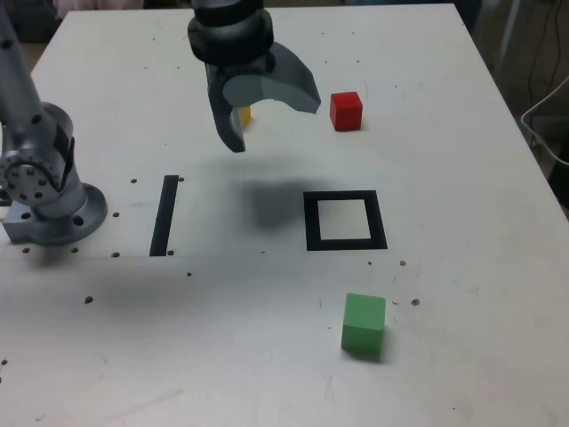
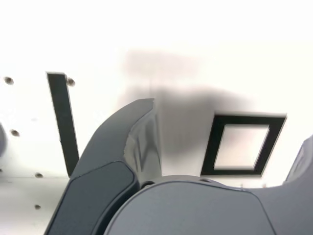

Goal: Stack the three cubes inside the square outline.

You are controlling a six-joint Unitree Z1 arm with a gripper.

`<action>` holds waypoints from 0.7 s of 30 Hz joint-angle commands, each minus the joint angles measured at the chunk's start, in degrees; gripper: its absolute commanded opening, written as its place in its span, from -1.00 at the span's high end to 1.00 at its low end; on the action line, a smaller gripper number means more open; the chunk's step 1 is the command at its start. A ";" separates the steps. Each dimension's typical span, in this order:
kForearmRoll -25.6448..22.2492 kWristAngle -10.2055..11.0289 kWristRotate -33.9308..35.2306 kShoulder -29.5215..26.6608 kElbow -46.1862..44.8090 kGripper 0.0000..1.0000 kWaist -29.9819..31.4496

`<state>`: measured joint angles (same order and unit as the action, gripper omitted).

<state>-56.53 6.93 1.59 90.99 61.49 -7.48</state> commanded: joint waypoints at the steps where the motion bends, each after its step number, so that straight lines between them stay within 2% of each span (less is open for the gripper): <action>1: -3.99 3.23 0.35 1.37 3.55 -1.00 -0.23; 6: -13.55 10.93 0.37 3.59 11.79 -1.00 -1.59; 9: -15.73 12.61 -0.52 6.12 15.42 -1.00 -3.22; 12: -16.16 10.71 -2.10 9.25 18.35 -1.00 -5.18; 17: -17.54 4.82 -3.48 12.84 21.91 -1.00 -8.19; 21: -17.22 3.61 -4.88 14.99 24.30 -1.00 -10.45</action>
<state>-74.12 10.60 -2.80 105.14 84.98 -17.32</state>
